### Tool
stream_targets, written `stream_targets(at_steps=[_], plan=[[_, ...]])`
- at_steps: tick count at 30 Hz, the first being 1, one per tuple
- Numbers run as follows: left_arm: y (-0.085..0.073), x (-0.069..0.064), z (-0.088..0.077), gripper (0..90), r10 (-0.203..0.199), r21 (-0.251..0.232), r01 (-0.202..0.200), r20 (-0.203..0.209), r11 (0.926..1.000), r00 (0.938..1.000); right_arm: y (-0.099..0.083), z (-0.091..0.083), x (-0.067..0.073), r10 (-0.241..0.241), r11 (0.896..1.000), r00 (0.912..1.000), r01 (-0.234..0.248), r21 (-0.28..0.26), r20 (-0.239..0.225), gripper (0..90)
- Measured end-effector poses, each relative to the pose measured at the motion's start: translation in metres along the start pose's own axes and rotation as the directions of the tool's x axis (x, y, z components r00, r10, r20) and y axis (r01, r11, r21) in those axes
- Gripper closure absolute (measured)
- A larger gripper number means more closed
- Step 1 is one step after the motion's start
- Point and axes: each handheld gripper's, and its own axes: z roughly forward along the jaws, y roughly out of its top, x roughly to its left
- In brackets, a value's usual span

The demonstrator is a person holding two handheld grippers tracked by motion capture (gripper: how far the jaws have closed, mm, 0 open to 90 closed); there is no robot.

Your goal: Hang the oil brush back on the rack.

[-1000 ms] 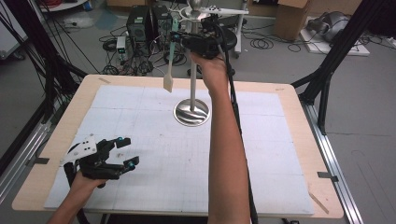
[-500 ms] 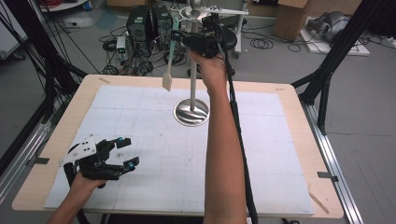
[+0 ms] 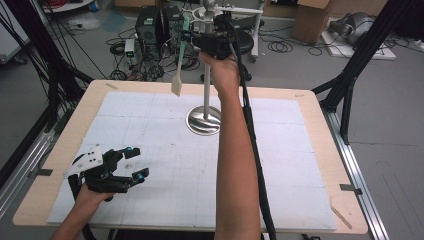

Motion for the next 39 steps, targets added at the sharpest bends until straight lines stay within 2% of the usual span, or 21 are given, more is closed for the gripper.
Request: stream_targets(at_steps=[5, 12, 16, 18, 20, 23, 27, 30, 33, 34, 38, 39], plan=[[0.000, 0.000, 0.000, 22.3, 0.000, 0.000, 0.000, 0.000, 1.0000, 1.0000, -0.001, -0.002, -0.003, 0.021, 1.000, 0.9997, -0.021, 0.000, 0.016, 82.5], [0.000, 0.000, 0.000, 22.4, -0.002, 0.001, 0.002, 0.001, 1.0000, 1.0000, -0.004, -0.011, -0.006, 0.016, 1.000, 0.9986, -0.016, 0.005, 0.051, 82.5], [0.000, 0.000, 0.001, 22.4, -0.002, 0.002, 0.002, -0.002, 1.0000, 1.0000, -0.006, -0.015, -0.006, 0.001, 1.000, 0.9988, -0.001, 0.009, 0.050, 80.5], [-0.001, 0.001, 0.001, 22.4, -0.003, 0.004, 0.003, -0.007, 1.0000, 1.0000, -0.006, -0.018, -0.006, 0.005, 1.000, 0.9985, -0.006, 0.007, 0.054, 68.8], [-0.001, 0.002, 0.001, 22.4, -0.005, 0.004, 0.005, -0.009, 1.0000, 0.9999, -0.007, -0.021, -0.004, -0.004, 1.000, 0.9970, 0.003, 0.014, 0.077, 60.0], [-0.002, 0.004, -0.001, 22.4, -0.014, 0.002, 0.014, -0.019, 0.9999, 0.9997, -0.015, -0.028, -0.001, -0.043, 0.997, 0.9915, 0.034, 0.070, 0.123, 50.6], [-0.002, 0.007, -0.002, 22.4, -0.028, -0.007, 0.028, -0.033, 0.9996, 0.9991, -0.032, -0.045, -0.001, -0.082, 0.993, 0.9853, 0.068, 0.097, 0.150, 40.0], [-0.003, 0.008, -0.002, 22.4, -0.026, -0.001, 0.026, -0.037, 0.9997, 0.9990, -0.055, -0.066, -0.004, -0.124, 0.989, 0.9785, 0.109, 0.101, 0.165, 30.3], [-0.003, 0.008, -0.002, 22.4, -0.032, -0.005, 0.032, -0.043, 0.9995, 0.9986, -0.076, -0.087, -0.007, -0.147, 0.986, 0.9733, 0.131, 0.100, 0.176, 20.6], [-0.003, 0.008, -0.002, 22.4, -0.036, -0.007, 0.035, -0.043, 0.9993, 0.9984, -0.085, -0.095, -0.008, -0.156, 0.985, 0.9691, 0.138, 0.102, 0.191, 18.4], [-0.003, 0.009, -0.002, 22.4, -0.039, -0.010, 0.039, -0.049, 0.9992, 0.9981, -0.123, -0.131, -0.010, -0.207, 0.978, 0.9495, 0.190, 0.090, 0.236, 17.2], [-0.004, 0.009, -0.002, 22.4, -0.042, -0.010, 0.042, -0.051, 0.9991, 0.9978, -0.131, -0.139, -0.009, -0.208, 0.978, 0.9492, 0.194, 0.082, 0.236, 17.1]])
